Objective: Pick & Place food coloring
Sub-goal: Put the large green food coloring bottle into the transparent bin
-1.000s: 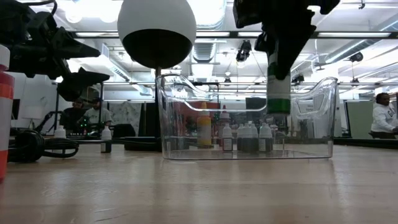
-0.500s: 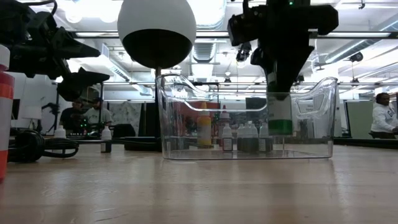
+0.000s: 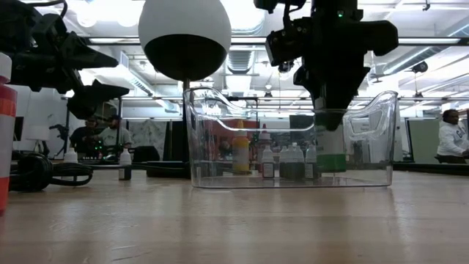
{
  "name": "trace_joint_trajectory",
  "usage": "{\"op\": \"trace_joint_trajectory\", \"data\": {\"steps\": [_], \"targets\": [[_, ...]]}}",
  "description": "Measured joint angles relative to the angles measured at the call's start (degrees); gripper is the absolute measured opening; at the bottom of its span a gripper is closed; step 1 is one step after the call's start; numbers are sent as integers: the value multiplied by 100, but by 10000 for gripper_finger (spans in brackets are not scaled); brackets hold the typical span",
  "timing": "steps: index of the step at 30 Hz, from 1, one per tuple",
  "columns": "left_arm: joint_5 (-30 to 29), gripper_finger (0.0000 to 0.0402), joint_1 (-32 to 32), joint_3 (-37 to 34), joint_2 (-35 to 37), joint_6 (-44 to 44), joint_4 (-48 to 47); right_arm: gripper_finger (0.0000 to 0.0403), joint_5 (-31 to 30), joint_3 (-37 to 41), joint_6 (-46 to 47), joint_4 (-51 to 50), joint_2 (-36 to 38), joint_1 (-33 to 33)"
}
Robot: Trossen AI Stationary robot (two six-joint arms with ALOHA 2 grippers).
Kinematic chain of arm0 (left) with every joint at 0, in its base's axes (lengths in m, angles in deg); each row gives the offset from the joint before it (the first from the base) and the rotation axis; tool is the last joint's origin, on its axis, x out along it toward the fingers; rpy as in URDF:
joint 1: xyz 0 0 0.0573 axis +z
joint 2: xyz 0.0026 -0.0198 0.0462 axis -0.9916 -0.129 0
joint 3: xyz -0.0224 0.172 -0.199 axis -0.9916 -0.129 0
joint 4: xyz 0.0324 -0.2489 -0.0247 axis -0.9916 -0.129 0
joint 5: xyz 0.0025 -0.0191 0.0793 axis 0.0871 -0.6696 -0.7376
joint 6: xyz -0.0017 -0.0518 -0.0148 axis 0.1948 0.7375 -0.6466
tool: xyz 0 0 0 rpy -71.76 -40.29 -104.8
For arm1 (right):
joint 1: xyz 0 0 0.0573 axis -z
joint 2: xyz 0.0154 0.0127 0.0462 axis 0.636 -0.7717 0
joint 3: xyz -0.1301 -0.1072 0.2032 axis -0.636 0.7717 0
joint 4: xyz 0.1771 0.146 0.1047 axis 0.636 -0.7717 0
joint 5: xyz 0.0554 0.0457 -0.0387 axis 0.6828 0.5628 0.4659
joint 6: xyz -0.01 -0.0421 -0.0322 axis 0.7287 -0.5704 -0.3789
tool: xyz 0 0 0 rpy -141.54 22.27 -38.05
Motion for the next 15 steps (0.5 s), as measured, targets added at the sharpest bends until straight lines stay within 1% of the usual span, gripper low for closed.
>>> {"op": "trace_joint_trajectory", "data": {"steps": [7, 15], "targets": [[2, 279, 0, 0, 0, -2, 0, 172, 7, 58, 24, -69, 0, -1], [-1, 279, 0, 0, 0, -2, 0, 161, 151, 130, 61, -130, 7, -82]]}}
